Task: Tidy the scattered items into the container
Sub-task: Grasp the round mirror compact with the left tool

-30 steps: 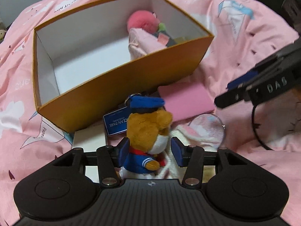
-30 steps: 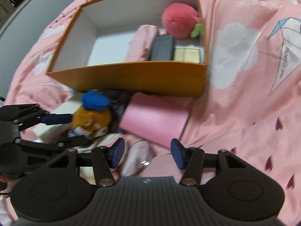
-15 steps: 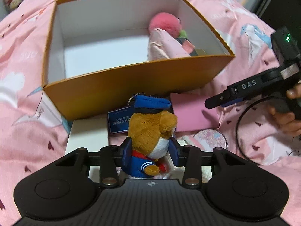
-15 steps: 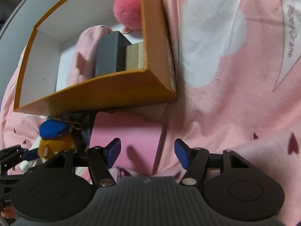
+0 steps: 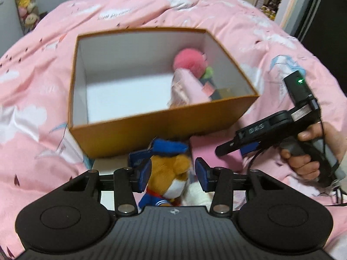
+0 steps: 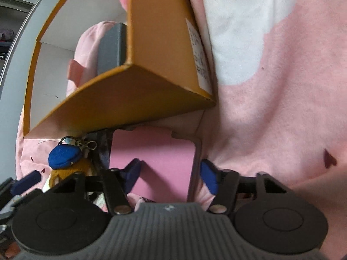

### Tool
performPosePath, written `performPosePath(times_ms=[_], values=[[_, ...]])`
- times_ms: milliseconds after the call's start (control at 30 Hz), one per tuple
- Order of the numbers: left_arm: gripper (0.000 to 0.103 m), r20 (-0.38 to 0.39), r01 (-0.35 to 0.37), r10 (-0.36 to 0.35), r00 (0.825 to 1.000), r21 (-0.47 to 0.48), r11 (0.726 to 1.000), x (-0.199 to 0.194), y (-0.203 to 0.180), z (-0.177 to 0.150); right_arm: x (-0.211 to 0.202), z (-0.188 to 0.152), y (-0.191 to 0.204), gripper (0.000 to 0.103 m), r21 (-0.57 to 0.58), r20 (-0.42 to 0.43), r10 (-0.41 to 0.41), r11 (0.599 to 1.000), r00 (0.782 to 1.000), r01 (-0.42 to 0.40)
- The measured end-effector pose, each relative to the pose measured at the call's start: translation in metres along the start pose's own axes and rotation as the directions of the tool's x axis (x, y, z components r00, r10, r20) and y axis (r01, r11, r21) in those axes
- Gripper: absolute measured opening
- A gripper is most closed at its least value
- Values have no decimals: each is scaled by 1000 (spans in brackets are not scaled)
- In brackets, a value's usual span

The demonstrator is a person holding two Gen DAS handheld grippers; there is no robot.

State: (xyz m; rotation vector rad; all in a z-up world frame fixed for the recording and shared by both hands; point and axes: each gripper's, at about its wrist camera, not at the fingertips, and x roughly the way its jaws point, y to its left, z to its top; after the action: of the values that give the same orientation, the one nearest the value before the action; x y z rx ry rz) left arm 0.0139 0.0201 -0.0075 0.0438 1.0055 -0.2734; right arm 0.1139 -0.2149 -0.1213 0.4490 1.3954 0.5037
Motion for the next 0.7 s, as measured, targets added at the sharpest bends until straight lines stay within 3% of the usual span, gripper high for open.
performPosePath(times_ms=[100, 133, 233, 400, 500, 600, 700], values=[[52, 0, 37, -37, 999, 49, 998, -3, -13, 4, -12, -6, 2, 46, -3, 31, -12, 1000, 999, 12], [51, -6, 49, -49, 999, 69, 996, -1, -19, 5, -17, -9, 3, 36, -6, 43, -15, 1000, 999, 15], [50, -29, 85, -82, 996, 124, 989, 7, -37, 5, -36, -15, 7, 30, -21, 92, 20, 1000, 996, -18], [50, -124, 172, -151, 981, 183, 968, 30, -63, -1, -68, -16, 11, 18, -64, 146, 114, 992, 983, -106], [50, -185, 186, -149, 971, 202, 962, 46, -76, -5, -78, -18, 18, 3, -72, 156, 151, 987, 976, -141], [50, -234, 189, -136, 963, 220, 957, 60, -85, -10, -79, -25, 24, 1, -84, 153, 165, 985, 974, -153], [50, -266, 193, -128, 955, 233, 953, 69, -92, -14, -81, -31, 27, 1, -106, 158, 126, 988, 979, -110]])
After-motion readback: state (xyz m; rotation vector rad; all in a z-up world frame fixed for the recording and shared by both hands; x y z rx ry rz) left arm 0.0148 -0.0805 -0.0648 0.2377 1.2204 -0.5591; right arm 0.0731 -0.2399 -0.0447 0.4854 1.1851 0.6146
